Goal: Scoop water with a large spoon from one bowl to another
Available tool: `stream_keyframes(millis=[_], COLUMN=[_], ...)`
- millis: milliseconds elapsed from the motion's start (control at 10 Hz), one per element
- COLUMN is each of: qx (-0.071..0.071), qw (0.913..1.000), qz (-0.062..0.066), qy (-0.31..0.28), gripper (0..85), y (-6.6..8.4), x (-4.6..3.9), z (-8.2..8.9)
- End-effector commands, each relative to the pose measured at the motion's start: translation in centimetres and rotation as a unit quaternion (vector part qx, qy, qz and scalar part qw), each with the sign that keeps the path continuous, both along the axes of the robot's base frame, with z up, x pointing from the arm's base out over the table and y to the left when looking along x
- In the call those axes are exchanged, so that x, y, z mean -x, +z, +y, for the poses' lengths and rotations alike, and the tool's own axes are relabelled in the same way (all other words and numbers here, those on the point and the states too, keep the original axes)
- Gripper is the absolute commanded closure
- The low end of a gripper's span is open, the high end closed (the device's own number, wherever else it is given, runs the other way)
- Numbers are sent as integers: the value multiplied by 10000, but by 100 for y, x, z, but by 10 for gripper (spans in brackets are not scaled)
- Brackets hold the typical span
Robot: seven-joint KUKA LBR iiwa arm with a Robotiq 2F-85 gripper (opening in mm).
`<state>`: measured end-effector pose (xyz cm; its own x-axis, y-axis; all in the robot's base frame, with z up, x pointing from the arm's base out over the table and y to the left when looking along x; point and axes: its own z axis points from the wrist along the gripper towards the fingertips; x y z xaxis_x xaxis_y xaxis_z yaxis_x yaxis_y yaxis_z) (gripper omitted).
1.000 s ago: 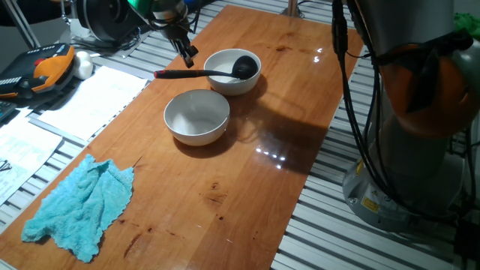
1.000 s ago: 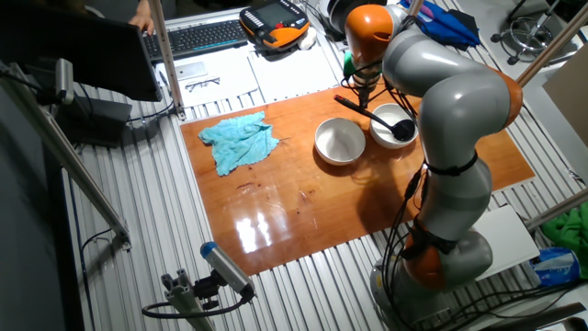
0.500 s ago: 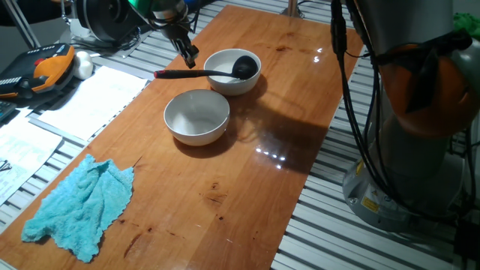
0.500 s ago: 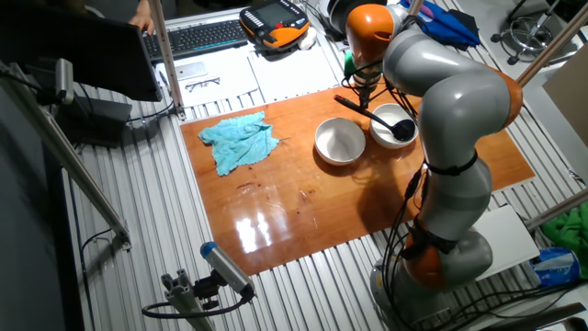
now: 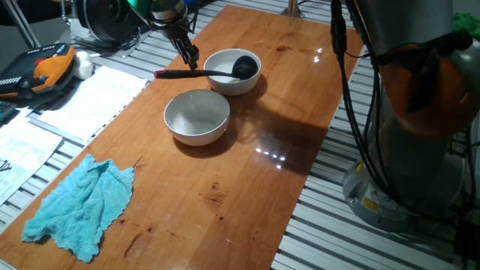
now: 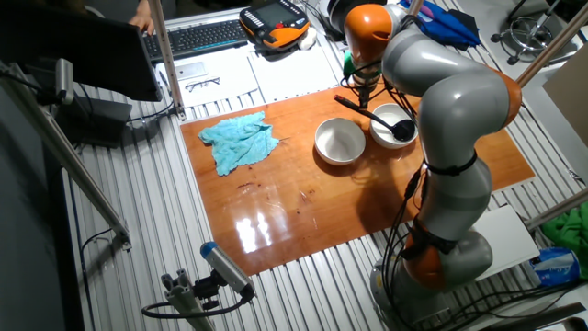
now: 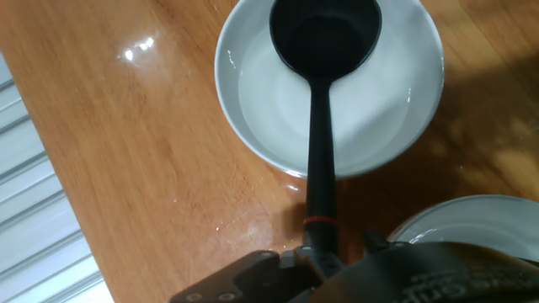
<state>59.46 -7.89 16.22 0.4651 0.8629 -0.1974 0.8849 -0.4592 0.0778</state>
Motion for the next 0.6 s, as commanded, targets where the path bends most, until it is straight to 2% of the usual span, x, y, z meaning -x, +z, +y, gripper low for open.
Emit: stream_keyframes(millis=[0,300,400,500], qx=[-11,4,19,58], qw=[10000,10000,9999,9999], qz=[-9,-61,-107,-95], qy=[-9,-30,12,-6], gripper=[510,510,340,340], y=[-12,-19,-28,-27], x=[-2,-10,-13,-12], z=[3,4,6,3])
